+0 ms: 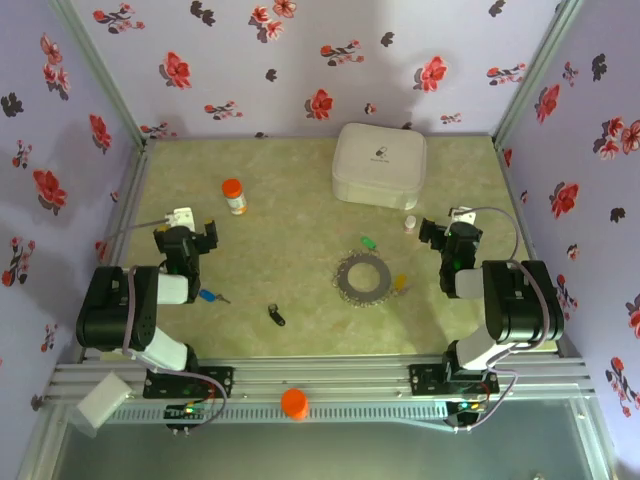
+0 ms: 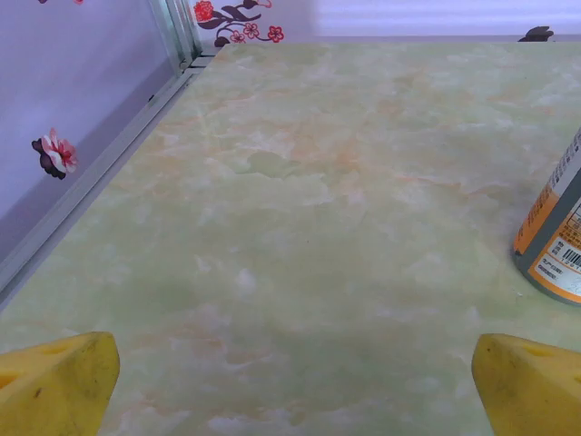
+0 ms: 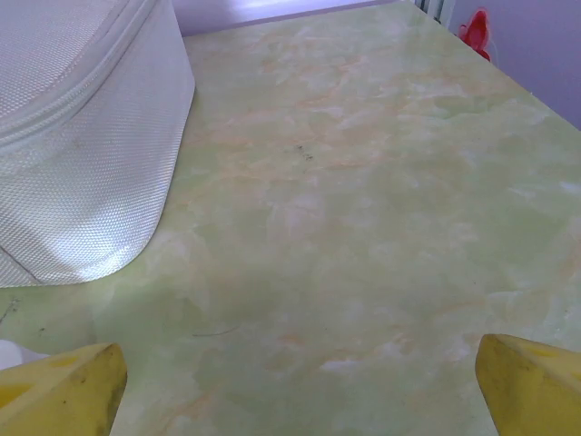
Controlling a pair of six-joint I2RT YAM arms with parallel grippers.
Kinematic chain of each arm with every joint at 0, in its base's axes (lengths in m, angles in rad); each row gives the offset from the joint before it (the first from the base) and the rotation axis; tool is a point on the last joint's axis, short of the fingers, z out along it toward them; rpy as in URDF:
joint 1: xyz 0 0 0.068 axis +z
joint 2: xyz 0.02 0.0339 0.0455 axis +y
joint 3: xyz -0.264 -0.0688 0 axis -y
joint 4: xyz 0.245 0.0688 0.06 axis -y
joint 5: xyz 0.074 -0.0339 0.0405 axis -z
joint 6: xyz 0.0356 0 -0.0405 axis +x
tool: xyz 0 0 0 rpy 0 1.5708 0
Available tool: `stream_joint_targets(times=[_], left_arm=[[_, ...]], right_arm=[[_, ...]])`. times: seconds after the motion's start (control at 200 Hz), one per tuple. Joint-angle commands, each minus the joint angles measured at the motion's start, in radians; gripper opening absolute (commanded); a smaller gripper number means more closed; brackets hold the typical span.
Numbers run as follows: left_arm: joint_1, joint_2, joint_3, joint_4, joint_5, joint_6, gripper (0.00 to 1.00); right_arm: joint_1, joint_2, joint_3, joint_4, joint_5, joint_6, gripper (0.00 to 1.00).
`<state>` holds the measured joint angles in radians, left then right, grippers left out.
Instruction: Put the keys on the keyring
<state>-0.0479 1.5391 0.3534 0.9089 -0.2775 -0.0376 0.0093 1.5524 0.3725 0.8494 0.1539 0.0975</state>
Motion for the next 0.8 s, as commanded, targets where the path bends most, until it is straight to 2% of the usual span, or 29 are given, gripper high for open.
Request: stream_joint_targets(times=[0.0, 0.795], left_arm=[[0.002, 0.011, 0.024, 0.026, -0.005, 0.019, 1.0], [0.028, 0.008, 0.025, 0.015, 0.013, -0.021, 1.0]], right_arm=[[0.008, 0.009, 0.021, 0.031, 0.02, -0.013, 0.99], [-0.007, 0.01, 0.021, 0.031, -0.003, 0.0, 0.99]])
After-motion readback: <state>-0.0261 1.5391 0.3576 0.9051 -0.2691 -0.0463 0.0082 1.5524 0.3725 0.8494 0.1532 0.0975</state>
